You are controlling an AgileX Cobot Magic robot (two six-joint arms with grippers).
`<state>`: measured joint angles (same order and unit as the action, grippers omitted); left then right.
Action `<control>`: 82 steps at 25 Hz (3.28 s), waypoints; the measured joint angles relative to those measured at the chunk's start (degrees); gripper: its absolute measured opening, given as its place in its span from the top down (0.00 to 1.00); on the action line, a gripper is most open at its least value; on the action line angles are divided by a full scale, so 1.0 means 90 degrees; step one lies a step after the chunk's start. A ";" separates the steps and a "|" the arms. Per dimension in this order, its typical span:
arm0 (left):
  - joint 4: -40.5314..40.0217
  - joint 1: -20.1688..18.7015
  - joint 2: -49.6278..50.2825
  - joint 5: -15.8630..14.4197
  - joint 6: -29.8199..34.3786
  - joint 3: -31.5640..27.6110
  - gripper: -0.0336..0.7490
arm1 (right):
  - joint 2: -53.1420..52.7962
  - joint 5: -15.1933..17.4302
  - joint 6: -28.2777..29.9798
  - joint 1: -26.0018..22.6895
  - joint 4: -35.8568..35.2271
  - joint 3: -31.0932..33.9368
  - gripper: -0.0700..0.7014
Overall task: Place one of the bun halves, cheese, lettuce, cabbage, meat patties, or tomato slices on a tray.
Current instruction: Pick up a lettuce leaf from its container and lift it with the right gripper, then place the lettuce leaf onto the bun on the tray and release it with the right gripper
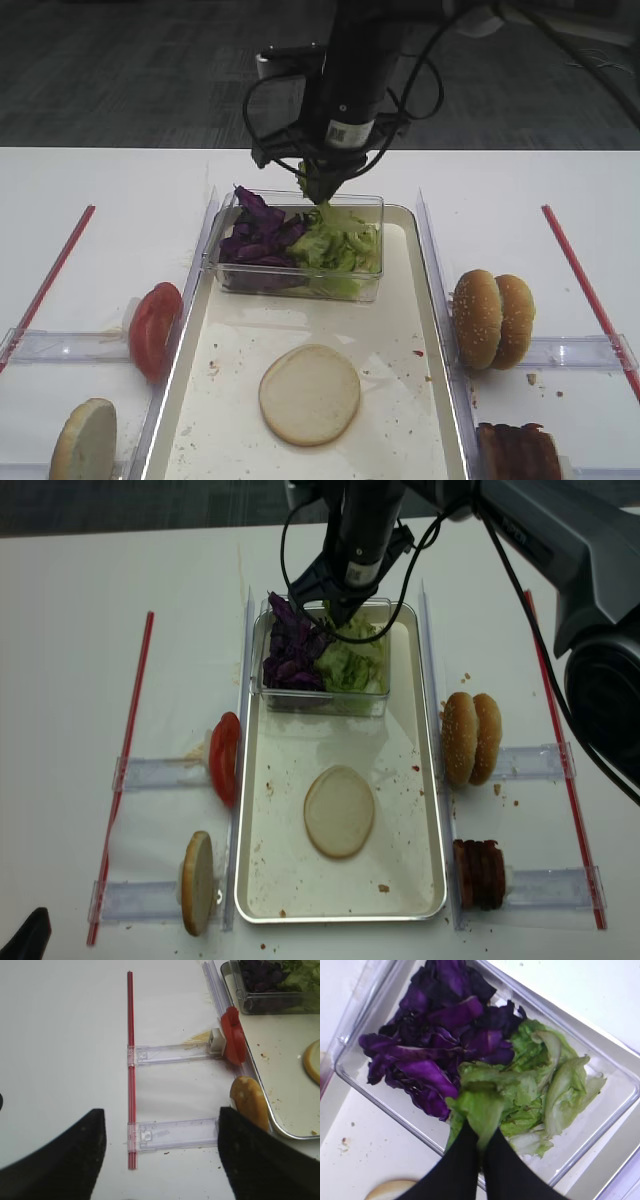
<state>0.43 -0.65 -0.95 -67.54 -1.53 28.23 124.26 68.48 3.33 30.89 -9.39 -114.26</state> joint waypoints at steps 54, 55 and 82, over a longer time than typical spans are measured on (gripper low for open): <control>0.0000 0.0000 0.0000 0.0000 0.0000 0.0000 0.35 | -0.2476 0.0242 0.0323 0.0861 -0.0354 0.3238 0.83; 0.0000 0.0000 0.0000 0.0000 0.0000 0.0000 0.35 | -0.2476 0.0242 0.0323 0.1000 -0.0354 0.3238 0.83; 0.0000 0.0000 0.0000 0.0000 0.0000 0.0000 0.35 | -0.0749 -0.0512 0.0332 0.1589 -0.0280 0.3238 0.83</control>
<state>0.43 -0.65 -0.95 -67.54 -1.53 28.23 117.52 63.87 6.32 45.19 -11.91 -85.11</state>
